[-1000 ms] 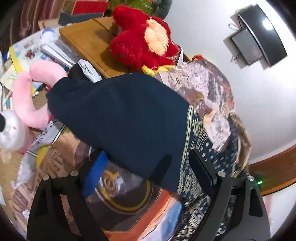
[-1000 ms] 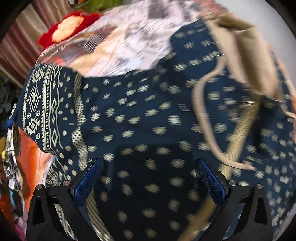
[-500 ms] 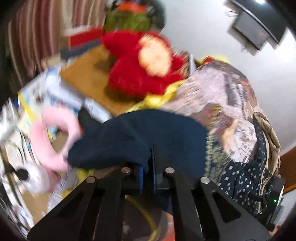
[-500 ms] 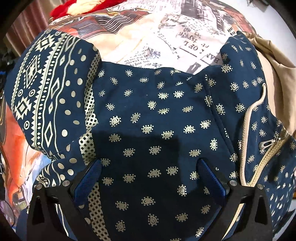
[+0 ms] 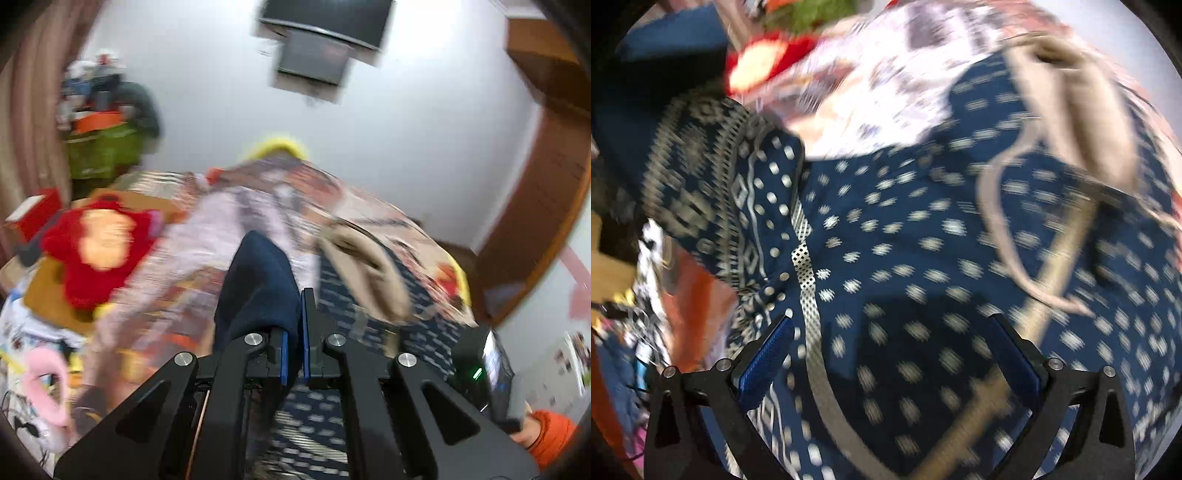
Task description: Fold large clothes
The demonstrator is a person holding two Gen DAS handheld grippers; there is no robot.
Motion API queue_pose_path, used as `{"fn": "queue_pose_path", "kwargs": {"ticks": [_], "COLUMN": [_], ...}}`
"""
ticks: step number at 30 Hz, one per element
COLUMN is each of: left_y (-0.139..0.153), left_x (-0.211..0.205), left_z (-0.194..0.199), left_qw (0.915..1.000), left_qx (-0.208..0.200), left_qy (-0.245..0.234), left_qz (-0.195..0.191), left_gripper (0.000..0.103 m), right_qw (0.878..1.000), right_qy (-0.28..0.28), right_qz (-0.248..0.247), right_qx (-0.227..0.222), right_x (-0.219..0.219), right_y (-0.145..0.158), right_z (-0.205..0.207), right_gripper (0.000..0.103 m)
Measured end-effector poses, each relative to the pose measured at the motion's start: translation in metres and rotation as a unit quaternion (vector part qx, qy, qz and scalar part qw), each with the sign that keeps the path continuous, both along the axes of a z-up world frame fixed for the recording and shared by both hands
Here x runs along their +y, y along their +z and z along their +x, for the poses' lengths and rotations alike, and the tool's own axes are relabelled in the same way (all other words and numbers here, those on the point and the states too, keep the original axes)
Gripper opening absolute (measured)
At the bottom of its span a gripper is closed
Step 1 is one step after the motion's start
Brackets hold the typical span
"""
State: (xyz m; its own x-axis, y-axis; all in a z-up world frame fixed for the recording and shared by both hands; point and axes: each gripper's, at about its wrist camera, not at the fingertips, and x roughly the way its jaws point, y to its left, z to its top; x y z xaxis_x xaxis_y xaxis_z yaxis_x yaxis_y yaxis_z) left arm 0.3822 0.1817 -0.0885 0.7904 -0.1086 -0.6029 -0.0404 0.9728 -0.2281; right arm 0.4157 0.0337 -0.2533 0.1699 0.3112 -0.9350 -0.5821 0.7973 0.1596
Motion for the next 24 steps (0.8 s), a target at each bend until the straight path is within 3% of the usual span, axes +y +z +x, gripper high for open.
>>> {"fn": "queue_pose_path", "kwargs": {"ticks": [4,9,13,16,18,20,22,24], "left_y": [-0.031,-0.100,-0.143,-0.158,-0.154,-0.144,-0.131,-0.118], "left_x": [-0.068,-0.150,-0.180,-0.187,-0.179,-0.163,-0.137,-0.107], "left_z": [0.015,0.017,0.010,-0.001,-0.011,-0.026,-0.040,-0.052], "left_qw": [0.9965,0.9815,0.9662,0.9562,0.9554,0.9591,0.9662,0.9739], "left_qx": [0.048,0.135,0.202,0.234,0.235,0.222,0.202,0.184], "left_qy": [-0.068,-0.134,-0.158,-0.171,-0.173,-0.170,-0.156,-0.129], "left_qz": [0.005,0.022,0.028,0.040,0.044,0.045,0.039,0.031], "left_gripper": [0.004,0.004,0.005,0.014,0.024,0.041,0.054,0.060], "right_qw": [0.998,0.992,0.989,0.988,0.988,0.989,0.990,0.992], "right_qy": [-0.055,-0.115,-0.142,-0.147,-0.145,-0.137,-0.126,-0.108], "right_qz": [0.033,0.032,0.023,0.018,0.020,0.024,0.024,0.025], "right_qx": [-0.015,-0.042,-0.044,-0.043,-0.043,-0.046,-0.053,-0.064], "right_x": [-0.065,-0.144,-0.181,-0.193,-0.200,-0.192,-0.177,-0.160], "right_y": [0.039,0.062,0.063,0.061,0.059,0.056,0.055,0.060], "right_z": [-0.004,-0.008,-0.015,-0.023,-0.026,-0.028,-0.029,-0.030], "right_gripper": [0.103,0.103,0.103,0.103,0.103,0.103,0.103,0.103]}}
